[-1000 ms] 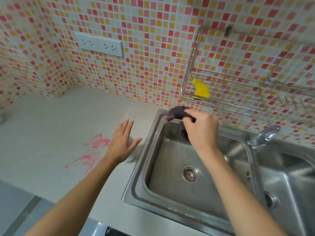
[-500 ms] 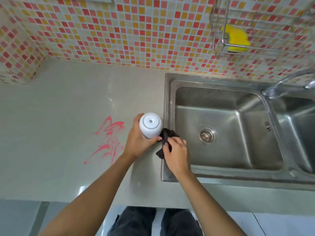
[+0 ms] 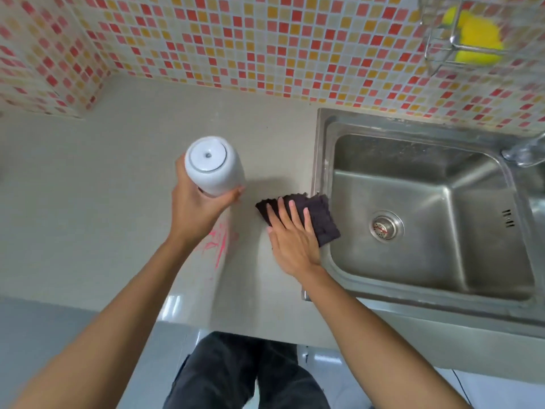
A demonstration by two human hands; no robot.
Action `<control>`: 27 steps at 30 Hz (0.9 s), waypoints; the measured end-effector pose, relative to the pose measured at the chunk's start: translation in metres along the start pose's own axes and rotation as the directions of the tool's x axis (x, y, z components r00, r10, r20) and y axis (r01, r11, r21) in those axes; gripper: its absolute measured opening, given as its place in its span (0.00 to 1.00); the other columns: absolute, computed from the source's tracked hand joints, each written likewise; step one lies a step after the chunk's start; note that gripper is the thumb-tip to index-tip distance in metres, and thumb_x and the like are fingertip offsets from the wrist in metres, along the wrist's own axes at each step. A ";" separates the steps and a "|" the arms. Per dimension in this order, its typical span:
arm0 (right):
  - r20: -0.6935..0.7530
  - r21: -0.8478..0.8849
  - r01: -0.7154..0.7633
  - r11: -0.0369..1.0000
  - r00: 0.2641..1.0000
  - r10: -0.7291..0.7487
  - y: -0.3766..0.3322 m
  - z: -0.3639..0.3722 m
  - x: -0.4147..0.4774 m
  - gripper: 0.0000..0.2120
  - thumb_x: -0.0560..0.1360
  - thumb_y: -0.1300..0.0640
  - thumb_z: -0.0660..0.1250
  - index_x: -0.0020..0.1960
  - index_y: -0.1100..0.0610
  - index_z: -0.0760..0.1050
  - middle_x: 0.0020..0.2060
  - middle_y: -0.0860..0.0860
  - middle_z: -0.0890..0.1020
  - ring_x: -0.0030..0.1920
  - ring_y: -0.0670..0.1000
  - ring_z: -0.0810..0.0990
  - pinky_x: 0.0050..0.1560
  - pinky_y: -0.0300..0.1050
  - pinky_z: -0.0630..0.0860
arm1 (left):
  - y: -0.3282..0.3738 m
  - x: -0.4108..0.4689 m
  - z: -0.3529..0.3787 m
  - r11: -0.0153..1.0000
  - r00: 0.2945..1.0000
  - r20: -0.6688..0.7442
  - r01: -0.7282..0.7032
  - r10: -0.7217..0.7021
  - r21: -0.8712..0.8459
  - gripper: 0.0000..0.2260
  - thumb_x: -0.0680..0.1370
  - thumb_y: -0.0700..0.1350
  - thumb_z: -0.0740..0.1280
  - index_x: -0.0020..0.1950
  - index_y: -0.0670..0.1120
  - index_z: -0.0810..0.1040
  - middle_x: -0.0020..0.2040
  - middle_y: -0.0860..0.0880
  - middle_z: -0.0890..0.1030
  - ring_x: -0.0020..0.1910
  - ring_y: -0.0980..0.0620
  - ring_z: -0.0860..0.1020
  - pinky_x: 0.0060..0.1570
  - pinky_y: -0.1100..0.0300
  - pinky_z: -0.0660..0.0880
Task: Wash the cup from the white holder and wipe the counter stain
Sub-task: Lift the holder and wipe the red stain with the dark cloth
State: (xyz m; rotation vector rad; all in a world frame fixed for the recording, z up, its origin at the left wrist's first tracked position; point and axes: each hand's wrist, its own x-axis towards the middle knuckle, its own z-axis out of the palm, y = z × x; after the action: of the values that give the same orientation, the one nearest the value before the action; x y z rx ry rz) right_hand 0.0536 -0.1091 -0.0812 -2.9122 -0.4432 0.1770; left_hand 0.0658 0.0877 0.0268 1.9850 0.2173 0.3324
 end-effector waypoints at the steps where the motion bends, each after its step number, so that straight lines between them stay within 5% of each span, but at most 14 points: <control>1: 0.022 0.014 0.011 1.000 1.000 -0.012 -0.008 0.004 -0.002 0.25 0.82 0.47 0.42 0.78 0.50 0.51 0.78 0.51 0.52 0.78 0.53 0.46 0.76 0.55 0.42 | -0.004 0.001 -0.015 1.000 1.000 -0.021 0.002 -0.002 0.021 0.39 0.66 0.50 0.80 0.72 0.51 0.63 0.63 0.58 0.74 0.59 0.65 0.75 0.57 0.64 0.74; 5: 0.116 0.170 0.053 0.984 0.990 -0.074 -0.072 0.013 -0.058 0.28 0.82 0.43 0.42 0.78 0.51 0.40 0.77 0.51 0.41 0.77 0.52 0.36 0.75 0.54 0.36 | -0.028 0.003 -0.063 0.996 0.997 -0.062 0.055 -0.050 0.074 0.40 0.66 0.51 0.80 0.72 0.52 0.62 0.65 0.55 0.74 0.58 0.64 0.75 0.55 0.70 0.73; 11: 0.081 0.029 0.271 0.962 0.959 -0.272 -0.121 0.034 -0.068 0.25 0.81 0.50 0.49 0.78 0.50 0.55 0.76 0.49 0.60 0.77 0.51 0.53 0.73 0.54 0.50 | -0.067 0.022 -0.101 0.994 0.995 -0.023 0.099 -0.098 0.056 0.40 0.66 0.52 0.79 0.72 0.51 0.62 0.63 0.58 0.74 0.57 0.66 0.75 0.53 0.73 0.72; 14: 0.089 -0.101 0.364 0.926 0.930 -0.356 -0.123 0.030 0.025 0.23 0.82 0.45 0.49 0.76 0.43 0.55 0.76 0.43 0.61 0.76 0.48 0.56 0.72 0.68 0.47 | -0.084 0.024 -0.117 0.994 0.994 -0.031 0.109 -0.109 0.028 0.40 0.66 0.52 0.80 0.72 0.52 0.62 0.63 0.60 0.74 0.58 0.67 0.74 0.53 0.72 0.73; 17: 0.059 -0.130 0.113 0.985 0.993 -0.106 -0.113 0.015 0.124 0.24 0.82 0.41 0.42 0.77 0.40 0.48 0.77 0.42 0.53 0.77 0.48 0.48 0.68 0.75 0.43 | -0.100 0.031 -0.133 0.995 0.995 -0.018 0.099 -0.098 0.024 0.40 0.65 0.52 0.80 0.71 0.54 0.62 0.60 0.65 0.73 0.58 0.68 0.74 0.54 0.69 0.73; 20: -0.004 -0.076 -0.083 0.994 0.997 0.083 -0.115 0.018 0.105 0.24 0.82 0.42 0.42 0.78 0.42 0.46 0.78 0.45 0.49 0.78 0.51 0.45 0.71 0.70 0.46 | -0.114 0.043 -0.152 0.993 0.994 0.006 0.113 -0.113 0.020 0.39 0.66 0.51 0.80 0.71 0.53 0.62 0.60 0.65 0.74 0.59 0.66 0.75 0.56 0.65 0.74; 24: 0.051 -0.072 0.006 0.997 0.999 -0.002 -0.184 0.037 -0.040 0.27 0.82 0.42 0.47 0.78 0.46 0.45 0.78 0.50 0.49 0.78 0.57 0.46 0.70 0.70 0.51 | -0.121 0.066 -0.165 0.993 0.993 -0.019 0.120 -0.120 0.000 0.40 0.66 0.52 0.80 0.72 0.52 0.62 0.64 0.60 0.74 0.61 0.63 0.75 0.60 0.59 0.75; 27: 0.074 -0.056 0.093 0.994 0.993 -0.089 -0.196 0.039 -0.028 0.27 0.82 0.41 0.47 0.78 0.44 0.47 0.78 0.50 0.51 0.77 0.57 0.49 0.70 0.70 0.51 | -0.123 0.087 -0.164 0.993 0.993 -0.020 0.113 -0.113 -0.033 0.40 0.66 0.51 0.80 0.72 0.52 0.61 0.64 0.59 0.74 0.60 0.64 0.75 0.58 0.65 0.74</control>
State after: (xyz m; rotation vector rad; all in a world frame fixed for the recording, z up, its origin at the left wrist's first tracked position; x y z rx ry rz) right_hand -0.0341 0.0723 -0.0767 -2.9433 -0.6022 0.2588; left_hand 0.0934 0.3055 -0.0078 1.9295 0.3348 0.2828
